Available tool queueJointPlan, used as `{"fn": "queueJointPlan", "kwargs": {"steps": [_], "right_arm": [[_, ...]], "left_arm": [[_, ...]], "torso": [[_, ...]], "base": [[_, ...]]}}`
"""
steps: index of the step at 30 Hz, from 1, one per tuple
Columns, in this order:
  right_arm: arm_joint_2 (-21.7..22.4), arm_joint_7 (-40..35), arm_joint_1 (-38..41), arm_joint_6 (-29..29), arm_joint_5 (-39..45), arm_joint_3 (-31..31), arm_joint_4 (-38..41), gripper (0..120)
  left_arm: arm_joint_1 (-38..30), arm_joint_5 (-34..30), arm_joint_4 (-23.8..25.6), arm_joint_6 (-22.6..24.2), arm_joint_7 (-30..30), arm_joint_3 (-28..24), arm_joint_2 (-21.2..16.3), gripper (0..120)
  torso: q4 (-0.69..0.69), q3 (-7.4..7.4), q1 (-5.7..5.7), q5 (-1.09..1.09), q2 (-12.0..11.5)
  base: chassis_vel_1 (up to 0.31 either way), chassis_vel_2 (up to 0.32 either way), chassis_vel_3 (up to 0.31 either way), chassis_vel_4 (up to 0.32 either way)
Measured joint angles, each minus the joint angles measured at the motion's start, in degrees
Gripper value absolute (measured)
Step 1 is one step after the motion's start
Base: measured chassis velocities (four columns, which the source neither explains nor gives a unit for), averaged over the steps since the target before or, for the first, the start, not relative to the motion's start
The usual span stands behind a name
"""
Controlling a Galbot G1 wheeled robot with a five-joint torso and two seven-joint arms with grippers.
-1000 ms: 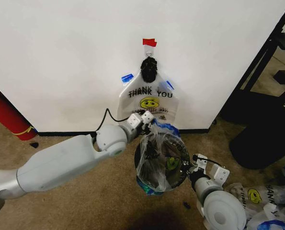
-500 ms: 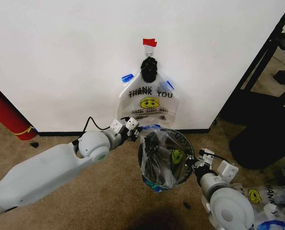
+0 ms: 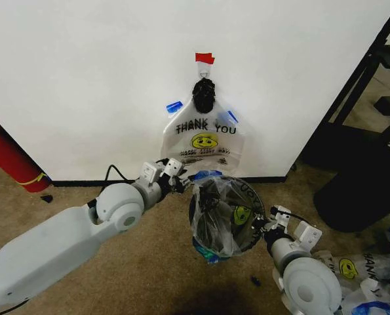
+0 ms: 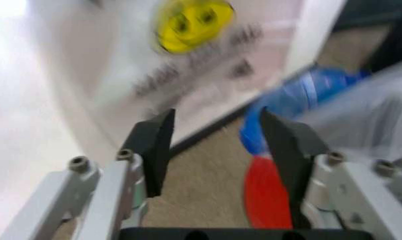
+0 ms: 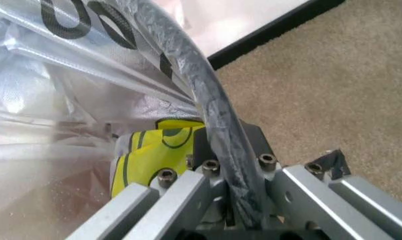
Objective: Pick up the garbage bag from the wall and place it over the trash bin.
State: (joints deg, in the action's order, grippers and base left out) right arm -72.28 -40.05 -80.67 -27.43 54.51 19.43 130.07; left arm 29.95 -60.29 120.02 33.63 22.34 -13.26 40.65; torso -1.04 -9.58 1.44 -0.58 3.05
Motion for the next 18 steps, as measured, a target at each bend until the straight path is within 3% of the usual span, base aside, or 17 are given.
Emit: {"fn": "queueJointPlan", "kwargs": {"steps": [3, 6, 11, 13, 18], "right_arm": [[-0.5, -1.3, 0.5, 0.2, 0.4, 0.5, -1.4, 0], [-0.8, -2.0, 0.7, 0.2, 0.6, 0.7, -2.1, 0], [-1.6, -3.1, 0.8, 0.2, 0.7, 1.3, -2.8, 0], [-1.8, -3.3, 0.8, 0.2, 0.6, 1.3, -2.8, 0], [-2.1, -3.5, 0.5, 0.1, 0.6, 1.4, -2.1, 0]], "left_arm": [[3.7, 0.8, 4.9, -0.4, 2.4, 3.6, -0.9, 69], [5.7, 2.3, 8.9, -0.7, 3.3, 3.6, -1.5, 77], [6.2, 14.0, 13.4, 0.3, -0.5, -4.7, -2.4, 95], [4.7, 16.9, 13.2, 0.7, -1.6, -9.1, -1.5, 95], [1.7, 17.9, 11.6, 1.3, -2.0, -14.1, 1.1, 92]], "torso": [[0.02, 0.0, 0.0, 0.0, 0.0], [0.02, 0.0, 0.0, 0.0, 0.0], [0.01, 0.0, 0.0, 0.02, 0.0], [0.01, 0.0, 0.0, 0.0, 0.0], [0.0, 0.0, 0.01, 0.01, 0.0]], "base": [[0.0, 0.0, 0.0, 0.0], [0.0, 0.0, 0.0, 0.0], [0.0, 0.0, 0.0, 0.0], [0.0, 0.0, 0.0, 0.0], [0.0, 0.0, 0.0, 0.0]]}}
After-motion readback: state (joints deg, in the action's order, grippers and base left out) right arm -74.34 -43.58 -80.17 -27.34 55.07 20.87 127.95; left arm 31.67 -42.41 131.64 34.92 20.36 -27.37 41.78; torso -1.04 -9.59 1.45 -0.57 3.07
